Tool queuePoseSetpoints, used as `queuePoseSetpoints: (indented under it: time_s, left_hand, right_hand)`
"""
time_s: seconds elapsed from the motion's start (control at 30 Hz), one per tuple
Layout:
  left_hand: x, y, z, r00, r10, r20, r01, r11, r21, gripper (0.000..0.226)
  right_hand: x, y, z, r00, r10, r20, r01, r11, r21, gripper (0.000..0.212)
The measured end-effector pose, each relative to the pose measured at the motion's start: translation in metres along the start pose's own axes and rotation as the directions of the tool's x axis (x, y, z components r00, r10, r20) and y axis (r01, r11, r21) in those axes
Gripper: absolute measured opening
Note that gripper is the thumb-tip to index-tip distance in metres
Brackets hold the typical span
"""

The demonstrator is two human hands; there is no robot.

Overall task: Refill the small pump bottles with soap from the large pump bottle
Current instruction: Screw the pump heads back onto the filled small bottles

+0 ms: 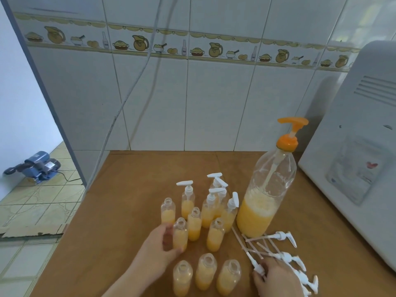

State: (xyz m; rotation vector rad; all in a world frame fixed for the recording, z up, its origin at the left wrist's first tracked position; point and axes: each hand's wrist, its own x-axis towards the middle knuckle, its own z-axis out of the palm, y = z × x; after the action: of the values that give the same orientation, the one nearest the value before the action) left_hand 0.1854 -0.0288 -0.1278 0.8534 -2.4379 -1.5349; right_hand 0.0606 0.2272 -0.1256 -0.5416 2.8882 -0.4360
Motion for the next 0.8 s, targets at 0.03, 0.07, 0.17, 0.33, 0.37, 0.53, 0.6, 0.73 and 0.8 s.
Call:
queuePoseSetpoints:
  time_s: [0.03,0.07,0.17,0.33,0.37,0.53,0.6,0.73,0.8]
  left_hand:
    - [0.004,0.0,0.001,1.0,-0.016,0.011,0.016,1.0,0.006,0.056]
    - [0.007,0.0,0.002,0.999,-0.036,0.017,0.036,0.999,0.007,0.057]
    - [0.015,0.002,0.004,0.997,-0.068,0.02,0.068,0.997,0.02,0.056]
    - [0.003,0.007,0.005,1.0,0.019,-0.009,-0.019,1.0,0.004,0.034]
    - [-0.001,0.006,0.003,0.998,0.042,-0.046,-0.043,0.999,-0.024,0.034]
    - [-0.023,0.015,-0.005,0.942,0.241,-0.235,-0.247,0.969,0.004,0.036]
    - [-0.029,0.024,-0.008,0.904,0.346,-0.251,-0.338,0.938,0.075,0.042]
    - [-0.038,0.037,-0.014,0.854,0.443,-0.273,-0.429,0.896,0.115,0.041]
    - [-0.041,0.042,-0.016,0.84,0.461,-0.287,-0.452,0.886,0.101,0.04]
  right_hand:
    - [0.001,0.001,-0.004,0.999,0.045,0.005,-0.045,0.998,0.053,0.035]
    - [-0.003,-0.002,-0.009,0.994,0.104,0.019,-0.105,0.99,0.098,0.028]
    - [-0.011,-0.002,-0.033,0.965,0.261,-0.003,-0.246,0.912,0.328,0.002]
    - [-0.031,-0.003,-0.095,0.978,0.2,0.065,-0.202,0.807,0.555,0.016]
    - [-0.035,-0.007,-0.106,0.986,0.154,0.06,-0.16,0.803,0.573,0.018]
    - [-0.055,-0.042,-0.128,0.993,-0.056,-0.104,0.111,0.74,0.663,0.039]
    - [-0.058,-0.056,-0.126,0.976,-0.112,-0.186,0.208,0.73,0.651,0.046]
    - [-0.059,-0.071,-0.121,0.951,-0.22,-0.217,0.309,0.695,0.65,0.049]
    - [-0.056,-0.073,-0.119,0.945,-0.247,-0.214,0.327,0.703,0.631,0.051]
